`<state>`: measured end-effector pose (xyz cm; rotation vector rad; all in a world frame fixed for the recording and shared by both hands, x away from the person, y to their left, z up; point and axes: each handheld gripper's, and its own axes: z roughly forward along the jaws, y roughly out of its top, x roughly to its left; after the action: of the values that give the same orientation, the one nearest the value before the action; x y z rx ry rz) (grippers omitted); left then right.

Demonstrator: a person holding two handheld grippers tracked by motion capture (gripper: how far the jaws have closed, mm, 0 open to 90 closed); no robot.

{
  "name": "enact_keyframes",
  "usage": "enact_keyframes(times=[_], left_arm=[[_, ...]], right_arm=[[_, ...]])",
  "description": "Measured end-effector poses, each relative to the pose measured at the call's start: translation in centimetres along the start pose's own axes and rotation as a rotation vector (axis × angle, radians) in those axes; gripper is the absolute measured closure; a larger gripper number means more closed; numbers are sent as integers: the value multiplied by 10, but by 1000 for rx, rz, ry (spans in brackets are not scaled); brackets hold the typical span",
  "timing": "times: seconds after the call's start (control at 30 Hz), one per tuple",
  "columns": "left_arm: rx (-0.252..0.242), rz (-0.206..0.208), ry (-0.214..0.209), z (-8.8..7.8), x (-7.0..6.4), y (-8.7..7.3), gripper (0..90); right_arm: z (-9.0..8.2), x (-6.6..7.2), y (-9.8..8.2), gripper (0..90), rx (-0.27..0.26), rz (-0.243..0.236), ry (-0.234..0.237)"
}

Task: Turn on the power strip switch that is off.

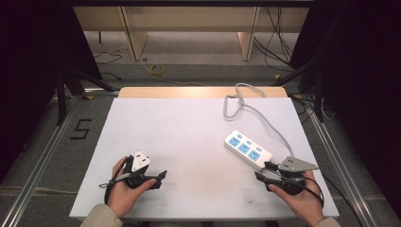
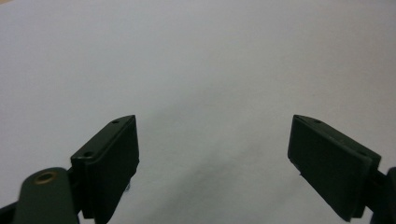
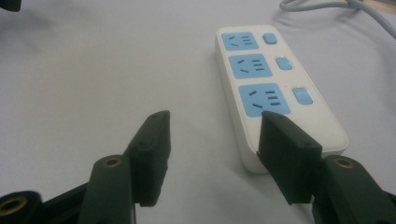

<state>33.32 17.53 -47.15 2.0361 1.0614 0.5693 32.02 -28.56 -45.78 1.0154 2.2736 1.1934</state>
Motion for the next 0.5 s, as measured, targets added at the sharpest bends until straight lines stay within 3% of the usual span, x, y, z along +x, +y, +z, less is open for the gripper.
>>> enact_keyframes(times=[0.27,0.5], left_arm=[[-4,-1,-3,0,0,-1,162],[-12,-12,-6,1,2,-1,163]], right_arm=[[1,-4,6,494,41,-43,-19],[2,-7,16,663,88,-68,-21]])
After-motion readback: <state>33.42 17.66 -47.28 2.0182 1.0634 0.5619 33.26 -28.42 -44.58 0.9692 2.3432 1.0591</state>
